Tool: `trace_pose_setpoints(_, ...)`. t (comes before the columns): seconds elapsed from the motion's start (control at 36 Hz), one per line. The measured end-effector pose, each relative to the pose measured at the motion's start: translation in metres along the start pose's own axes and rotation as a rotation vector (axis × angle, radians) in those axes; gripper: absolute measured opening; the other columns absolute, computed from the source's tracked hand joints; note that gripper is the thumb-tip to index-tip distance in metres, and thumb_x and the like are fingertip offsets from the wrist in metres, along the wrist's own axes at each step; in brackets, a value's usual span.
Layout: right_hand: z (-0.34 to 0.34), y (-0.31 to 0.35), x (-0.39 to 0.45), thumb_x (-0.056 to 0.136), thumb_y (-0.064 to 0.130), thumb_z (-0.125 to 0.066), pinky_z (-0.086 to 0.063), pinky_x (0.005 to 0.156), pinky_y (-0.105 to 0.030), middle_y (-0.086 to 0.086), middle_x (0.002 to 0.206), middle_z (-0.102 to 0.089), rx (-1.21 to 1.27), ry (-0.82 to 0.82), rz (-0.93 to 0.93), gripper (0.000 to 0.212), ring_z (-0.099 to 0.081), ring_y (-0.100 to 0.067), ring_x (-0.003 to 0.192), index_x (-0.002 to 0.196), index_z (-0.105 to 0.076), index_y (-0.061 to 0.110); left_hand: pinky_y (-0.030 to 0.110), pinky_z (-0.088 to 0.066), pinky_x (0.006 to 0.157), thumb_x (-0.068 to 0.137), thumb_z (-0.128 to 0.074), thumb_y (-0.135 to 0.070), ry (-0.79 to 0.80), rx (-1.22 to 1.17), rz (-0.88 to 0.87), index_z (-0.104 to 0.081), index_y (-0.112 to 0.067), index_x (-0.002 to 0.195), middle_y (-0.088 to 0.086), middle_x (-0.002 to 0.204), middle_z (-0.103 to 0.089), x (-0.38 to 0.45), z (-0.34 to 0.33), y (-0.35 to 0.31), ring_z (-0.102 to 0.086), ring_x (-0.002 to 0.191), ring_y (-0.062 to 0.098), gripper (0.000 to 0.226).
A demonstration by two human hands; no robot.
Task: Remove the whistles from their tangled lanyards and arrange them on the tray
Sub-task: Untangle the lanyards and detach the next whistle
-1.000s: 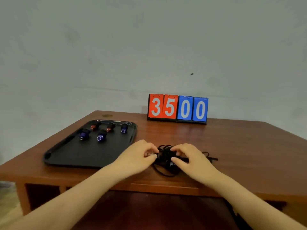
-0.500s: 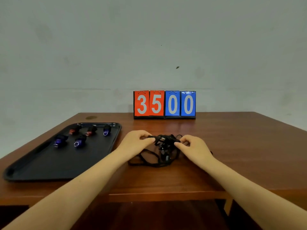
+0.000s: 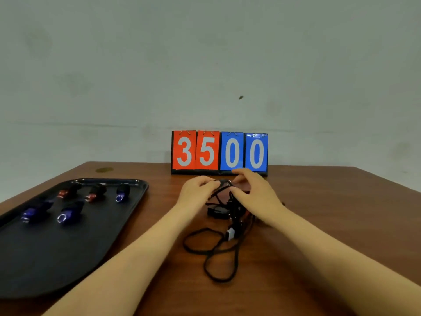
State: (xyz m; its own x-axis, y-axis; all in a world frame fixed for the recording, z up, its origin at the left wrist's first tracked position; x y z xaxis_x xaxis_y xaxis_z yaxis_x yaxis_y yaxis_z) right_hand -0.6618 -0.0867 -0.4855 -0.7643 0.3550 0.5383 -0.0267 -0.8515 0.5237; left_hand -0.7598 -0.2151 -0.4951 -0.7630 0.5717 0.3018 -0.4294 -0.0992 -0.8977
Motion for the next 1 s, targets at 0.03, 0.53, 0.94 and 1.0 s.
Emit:
trace_pose_setpoints(0.03,-0.011,-0.004,0.000,0.090,0.033,-0.062,-0.046,0.092,-0.024,0.013,0.110,-0.059,0.010,0.057,-0.018,0.040,-0.053,-0.004,0.104,0.129,-0.051,0.030,0.023,-0.048,0.071,0.095,-0.056,-0.028,0.014,0.000,0.025,-0.069,-0.019,0.096,-0.003,0.090,-0.066,-0.001,0.001,0.008,-0.061,0.085,0.012,0.016)
trace_pose_setpoints(0.53,0.003,-0.005,-0.011,0.097,0.031,-0.053,-0.040,0.066,-0.026,-0.016,0.075,-0.062,0.371,0.018,-0.143,0.037,-0.055,-0.013,0.068,0.073,-0.060,0.003,0.032,-0.052,0.084,0.101,-0.047,-0.021,-0.091,-0.832,0.197,-0.055,-0.012,0.125,0.011,0.106,-0.070,0.004,0.024,0.011,-0.066,0.096,0.021,0.027)
trace_pose_setpoints(0.94,0.028,-0.044,-0.009,0.098,0.027,-0.050,-0.050,0.071,-0.036,-0.021,0.099,-0.069,0.582,-0.330,-0.612,0.027,-0.064,-0.029,0.084,0.080,-0.068,0.017,0.030,-0.050,0.086,0.102,-0.044,-0.030,-0.220,-1.228,0.111,-0.048,-0.014,0.134,0.011,0.117,-0.069,0.002,0.041,0.003,-0.064,0.112,0.024,0.036)
trace_pose_setpoints(1.0,0.027,-0.044,-0.009,0.096,0.021,-0.049,-0.046,0.075,-0.037,-0.021,0.110,-0.066,0.302,-0.260,-0.525,0.021,-0.060,-0.029,0.090,0.099,-0.067,0.010,0.031,-0.050,0.087,0.101,-0.044,-0.031,-0.188,-1.227,0.107,-0.047,-0.012,0.135,0.012,0.117,-0.069,-0.001,0.038,-0.001,-0.065,0.110,0.024,0.039)
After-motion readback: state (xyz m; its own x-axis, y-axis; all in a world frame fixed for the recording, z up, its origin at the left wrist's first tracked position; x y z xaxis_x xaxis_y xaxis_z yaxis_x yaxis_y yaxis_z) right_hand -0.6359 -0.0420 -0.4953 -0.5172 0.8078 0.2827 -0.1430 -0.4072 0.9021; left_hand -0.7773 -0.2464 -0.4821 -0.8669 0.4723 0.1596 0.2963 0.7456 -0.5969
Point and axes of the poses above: each hand's wrist, its own x-axis towards the middle knuckle, its own z-axis out of the back of the hand, y = z × x, the point moved 4 cm from there along x, towards the middle knuckle
